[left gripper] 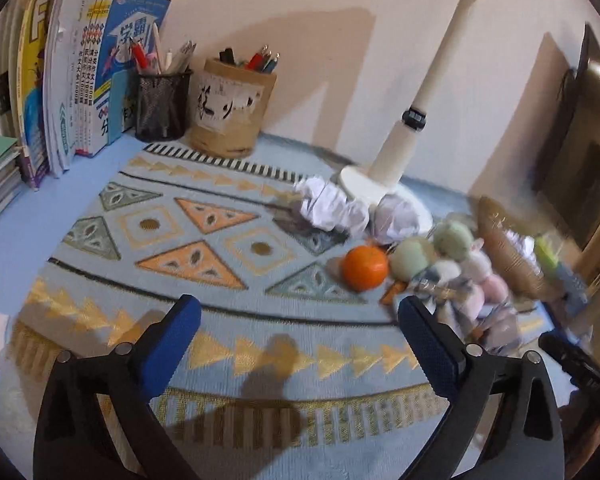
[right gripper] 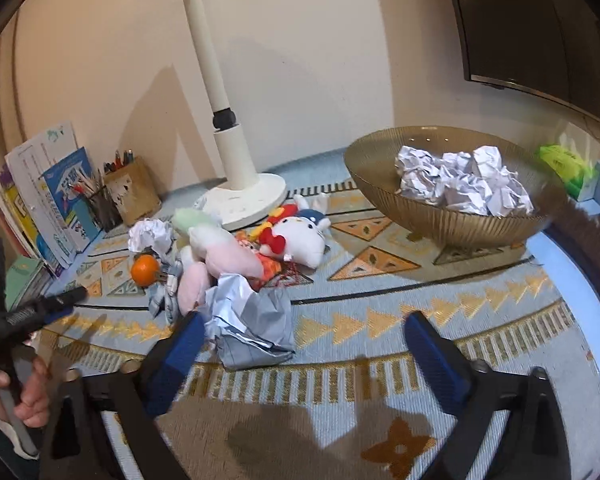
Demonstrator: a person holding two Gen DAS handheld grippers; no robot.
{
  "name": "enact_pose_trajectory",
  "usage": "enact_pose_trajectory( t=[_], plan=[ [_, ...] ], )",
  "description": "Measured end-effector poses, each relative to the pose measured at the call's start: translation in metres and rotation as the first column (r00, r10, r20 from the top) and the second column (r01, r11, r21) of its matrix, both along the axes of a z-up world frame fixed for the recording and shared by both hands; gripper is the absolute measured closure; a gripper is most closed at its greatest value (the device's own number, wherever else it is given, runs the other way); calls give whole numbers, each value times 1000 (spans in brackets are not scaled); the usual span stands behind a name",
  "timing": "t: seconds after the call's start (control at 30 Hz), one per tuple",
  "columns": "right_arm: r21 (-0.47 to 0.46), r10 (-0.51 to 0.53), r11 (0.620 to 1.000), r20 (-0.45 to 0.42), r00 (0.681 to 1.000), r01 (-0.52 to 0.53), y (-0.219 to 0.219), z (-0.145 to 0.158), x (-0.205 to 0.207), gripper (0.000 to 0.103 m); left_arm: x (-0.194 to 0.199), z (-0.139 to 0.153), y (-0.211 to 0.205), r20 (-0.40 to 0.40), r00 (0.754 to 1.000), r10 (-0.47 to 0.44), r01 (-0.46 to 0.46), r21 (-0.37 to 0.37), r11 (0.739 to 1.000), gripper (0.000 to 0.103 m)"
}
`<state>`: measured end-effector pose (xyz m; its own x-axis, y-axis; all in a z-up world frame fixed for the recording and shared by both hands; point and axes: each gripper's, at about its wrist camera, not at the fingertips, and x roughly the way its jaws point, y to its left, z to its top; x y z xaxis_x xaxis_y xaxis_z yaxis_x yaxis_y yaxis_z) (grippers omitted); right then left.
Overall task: Organize objects
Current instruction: 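Move both grippers back over the rug near the plush toys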
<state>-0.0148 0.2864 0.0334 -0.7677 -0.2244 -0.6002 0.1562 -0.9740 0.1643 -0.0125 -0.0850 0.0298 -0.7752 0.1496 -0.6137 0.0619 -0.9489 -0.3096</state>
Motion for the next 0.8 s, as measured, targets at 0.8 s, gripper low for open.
enact_pose_trajectory(
  t=[0.8],
  plan=[
    [184, 12, 983, 25, 1000, -16, -34, -8, 2, 0, -7, -10, -11, 86, 996, -3, -5, 100, 995, 4]
  ],
)
